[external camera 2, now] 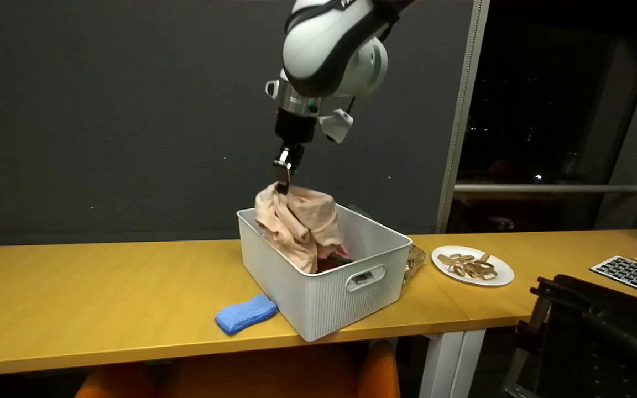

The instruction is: Remove the blue shirt and peach shirt from the white storage container and put them on the backrest of the chair on the right.

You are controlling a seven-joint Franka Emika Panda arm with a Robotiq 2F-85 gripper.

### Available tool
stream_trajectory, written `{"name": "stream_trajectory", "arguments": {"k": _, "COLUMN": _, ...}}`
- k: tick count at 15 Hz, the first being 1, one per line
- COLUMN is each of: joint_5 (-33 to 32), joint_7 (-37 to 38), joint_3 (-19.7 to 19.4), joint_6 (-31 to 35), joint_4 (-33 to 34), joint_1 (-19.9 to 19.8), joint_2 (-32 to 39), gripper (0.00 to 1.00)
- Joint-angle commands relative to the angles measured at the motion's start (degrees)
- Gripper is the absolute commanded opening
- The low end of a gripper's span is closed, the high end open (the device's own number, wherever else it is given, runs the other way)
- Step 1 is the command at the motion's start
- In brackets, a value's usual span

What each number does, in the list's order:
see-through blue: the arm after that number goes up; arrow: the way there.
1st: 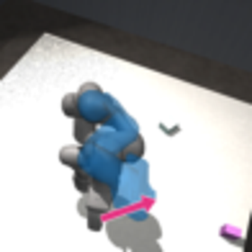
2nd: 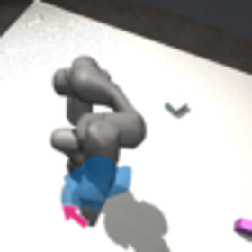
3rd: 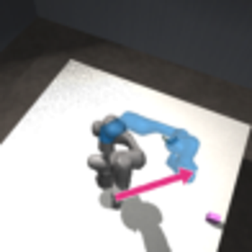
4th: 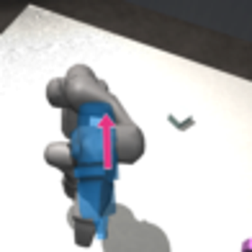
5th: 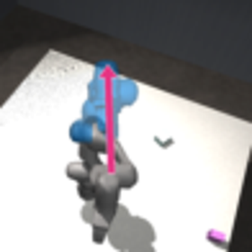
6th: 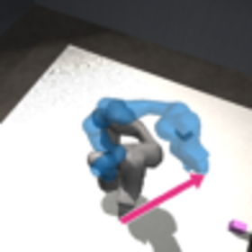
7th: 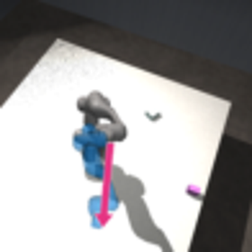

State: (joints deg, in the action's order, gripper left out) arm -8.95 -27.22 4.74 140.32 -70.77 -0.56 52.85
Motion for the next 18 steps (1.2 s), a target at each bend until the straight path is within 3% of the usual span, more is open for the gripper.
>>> {"name": "stream_trajectory", "arguments": {"k": 1, "joint_5": -2.7, "joint_7": 2.8, "joint_3": -0.8, "joint_6": -1.2, "joint_4": -5.8, "joint_1": 3.6, "joint_2": -9.3, "gripper": 0.01}}
{"name": "stream_trajectory", "arguments": {"k": 4, "joint_5": -3.6, "joint_7": 2.9, "joint_3": 0.3, "joint_6": -1.7, "joint_4": -9.1, "joint_1": 6.5, "joint_2": -14.0, "gripper": 0.01}}
{"name": "stream_trajectory", "arguments": {"k": 11, "joint_5": 3.6, "joint_7": -2.3, "joint_3": 10.3, "joint_6": -12.2, "joint_4": -23.9, "joint_1": 7.7, "joint_2": -26.2, "gripper": 0.01}}
{"name": "stream_trajectory", "arguments": {"k": 18, "joint_5": 0.1, "joint_7": -1.2, "joint_3": 7.6, "joint_6": -15.0, "joint_4": -26.3, "joint_1": 9.1, "joint_2": -21.5, "gripper": 0.01}}
